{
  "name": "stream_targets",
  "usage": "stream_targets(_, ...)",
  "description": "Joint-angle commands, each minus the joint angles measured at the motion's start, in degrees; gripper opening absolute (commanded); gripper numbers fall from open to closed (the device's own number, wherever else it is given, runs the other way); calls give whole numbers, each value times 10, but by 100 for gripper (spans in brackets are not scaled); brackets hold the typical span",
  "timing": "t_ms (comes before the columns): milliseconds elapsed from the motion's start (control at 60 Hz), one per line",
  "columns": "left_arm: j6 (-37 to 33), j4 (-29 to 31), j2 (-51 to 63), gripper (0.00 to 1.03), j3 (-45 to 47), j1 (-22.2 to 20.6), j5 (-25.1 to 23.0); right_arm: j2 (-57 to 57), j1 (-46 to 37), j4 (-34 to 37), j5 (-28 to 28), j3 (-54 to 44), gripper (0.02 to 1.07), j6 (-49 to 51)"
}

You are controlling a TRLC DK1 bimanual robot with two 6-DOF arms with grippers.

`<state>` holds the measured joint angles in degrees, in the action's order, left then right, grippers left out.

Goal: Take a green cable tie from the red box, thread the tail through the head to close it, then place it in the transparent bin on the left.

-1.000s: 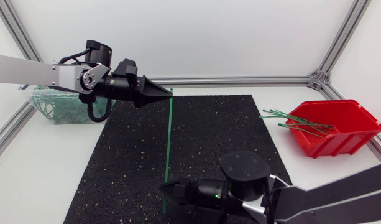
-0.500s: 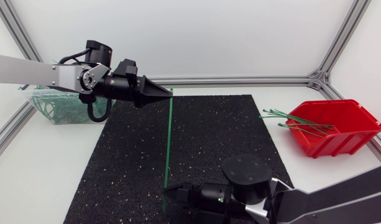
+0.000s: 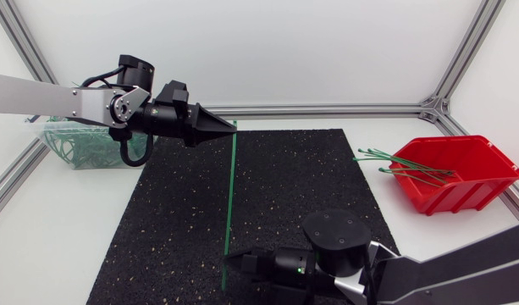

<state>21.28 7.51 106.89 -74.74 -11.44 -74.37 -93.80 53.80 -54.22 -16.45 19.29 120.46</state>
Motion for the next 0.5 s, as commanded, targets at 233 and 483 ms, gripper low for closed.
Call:
stream_targets(233,9,1,9,4,-7,-7,-7,-12,-9,-9,1,7,8,11)
stream_targets(483,-9,0,-12,4,20,-10,-7,-6,-20,-9,1,22,8,-92)
